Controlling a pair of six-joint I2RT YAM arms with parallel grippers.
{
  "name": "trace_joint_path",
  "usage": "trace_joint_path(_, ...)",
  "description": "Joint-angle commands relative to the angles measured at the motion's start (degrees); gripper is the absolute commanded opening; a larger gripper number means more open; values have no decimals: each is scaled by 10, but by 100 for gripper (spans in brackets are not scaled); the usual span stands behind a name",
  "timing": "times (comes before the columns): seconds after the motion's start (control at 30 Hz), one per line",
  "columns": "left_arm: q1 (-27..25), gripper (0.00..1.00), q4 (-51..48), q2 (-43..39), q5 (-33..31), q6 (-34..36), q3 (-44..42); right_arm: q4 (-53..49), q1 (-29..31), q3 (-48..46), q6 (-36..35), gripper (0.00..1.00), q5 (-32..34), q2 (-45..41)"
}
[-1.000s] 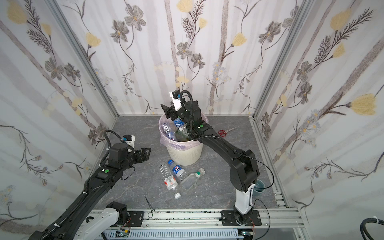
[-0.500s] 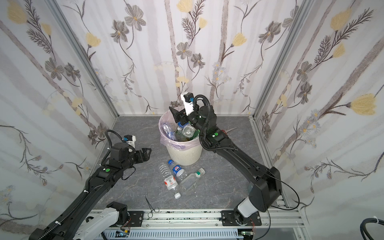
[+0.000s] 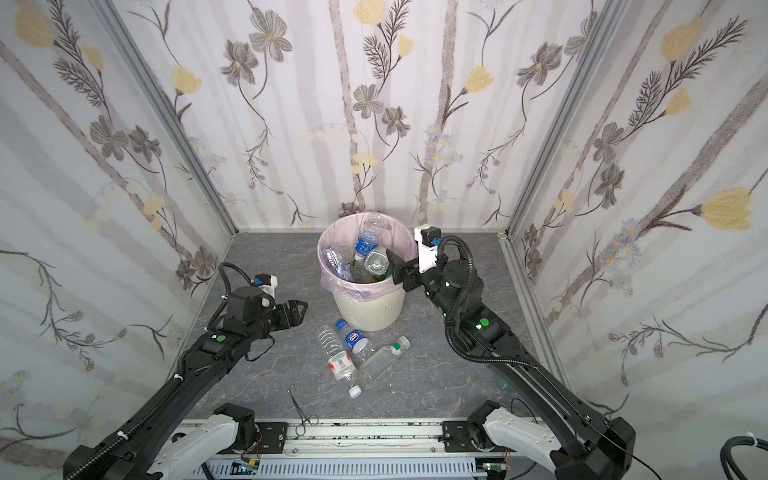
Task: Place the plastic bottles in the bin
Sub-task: 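Draw the right gripper back while the left gripper reaches to the clear bottles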
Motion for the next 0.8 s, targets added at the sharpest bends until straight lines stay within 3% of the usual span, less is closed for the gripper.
trace_joint_path(0.0, -6, 87, 10, -3, 14, -20, -9, -29, -16, -52, 36, 82, 35, -44)
trace_joint_path(0.13, -32, 87, 10, 2, 6, -46, -19, -29, -56, -125, 78, 81, 32, -92)
trace_joint_path(0.27, -96, 87, 10, 11, -35, -85, -31, -23, -84, -167, 106, 81, 24, -121)
trace_joint_path(0.77, -261, 86, 10, 82, -132, -210, -43, -29, -121, -208, 120, 81, 6, -135)
